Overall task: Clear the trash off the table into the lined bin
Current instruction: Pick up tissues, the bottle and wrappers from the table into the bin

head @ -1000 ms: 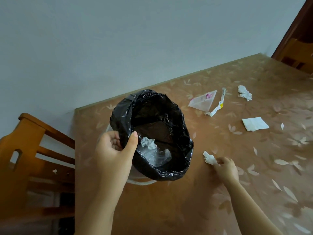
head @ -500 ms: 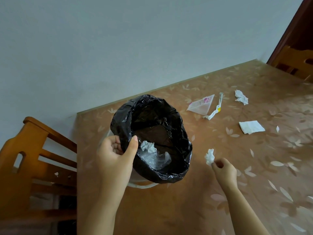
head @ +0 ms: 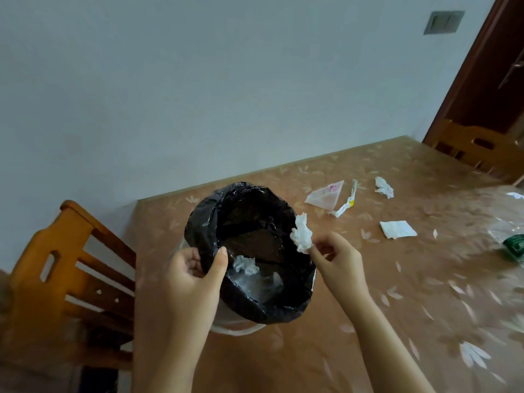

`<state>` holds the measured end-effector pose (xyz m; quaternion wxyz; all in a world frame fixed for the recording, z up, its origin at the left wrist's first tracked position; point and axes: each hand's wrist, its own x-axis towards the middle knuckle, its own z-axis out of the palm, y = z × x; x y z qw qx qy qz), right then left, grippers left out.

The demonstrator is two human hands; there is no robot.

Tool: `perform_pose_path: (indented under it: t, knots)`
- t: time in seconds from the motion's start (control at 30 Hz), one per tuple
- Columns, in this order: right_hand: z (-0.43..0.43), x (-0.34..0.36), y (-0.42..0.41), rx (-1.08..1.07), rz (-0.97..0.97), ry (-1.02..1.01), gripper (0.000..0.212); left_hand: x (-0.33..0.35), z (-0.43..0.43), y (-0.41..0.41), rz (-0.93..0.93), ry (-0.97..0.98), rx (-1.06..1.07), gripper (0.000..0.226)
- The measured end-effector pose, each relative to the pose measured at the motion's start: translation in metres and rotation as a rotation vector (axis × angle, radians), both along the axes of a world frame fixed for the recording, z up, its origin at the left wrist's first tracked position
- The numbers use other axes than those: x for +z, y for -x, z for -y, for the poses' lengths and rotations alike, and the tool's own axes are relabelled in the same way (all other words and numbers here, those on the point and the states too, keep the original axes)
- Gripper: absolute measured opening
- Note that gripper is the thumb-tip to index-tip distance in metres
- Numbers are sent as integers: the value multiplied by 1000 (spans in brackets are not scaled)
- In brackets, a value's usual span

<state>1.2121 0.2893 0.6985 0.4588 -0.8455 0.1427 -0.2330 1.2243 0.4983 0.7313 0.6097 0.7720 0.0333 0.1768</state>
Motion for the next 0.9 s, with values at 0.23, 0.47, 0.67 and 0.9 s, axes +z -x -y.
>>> perform_pose_path:
  t: [0.23, 0.47, 0.67, 0.9]
  knots:
    - [-39, 25, 64, 155, -134, 322, 25, 7, -26, 42, 23, 58, -35, 19]
    - [-71, 34, 174, -258, -144, 521, 29, 9, -71, 105, 23, 139, -139, 18]
    - [-106, 24, 282, -403, -304, 592, 30, -3, -92, 163, 19, 163, -286, 17]
    - [-116, 32, 390, -585, -342, 564, 22, 4, -79, 228, -24, 262, -450, 15]
